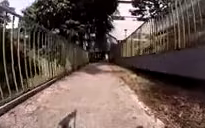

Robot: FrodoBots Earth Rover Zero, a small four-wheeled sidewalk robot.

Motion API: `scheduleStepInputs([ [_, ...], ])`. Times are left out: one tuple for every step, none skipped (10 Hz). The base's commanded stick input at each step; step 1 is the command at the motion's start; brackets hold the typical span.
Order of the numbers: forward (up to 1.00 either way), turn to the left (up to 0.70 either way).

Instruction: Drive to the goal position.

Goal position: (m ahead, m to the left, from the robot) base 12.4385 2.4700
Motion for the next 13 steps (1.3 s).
scheduleStepInputs([
  [0.85,0.00],
  [0.85,0.00],
  [0.85,0.00],
  [0.85,0.00],
  [0.85,0.00],
  [0.85,0.00],
  [0.85,0.00],
  [0.85,0.00],
  [0.85,0.00],
  [0.85,0.00],
  [0.85,0.26],
  [0.85,0.27],
  [0.85,0.27],
])
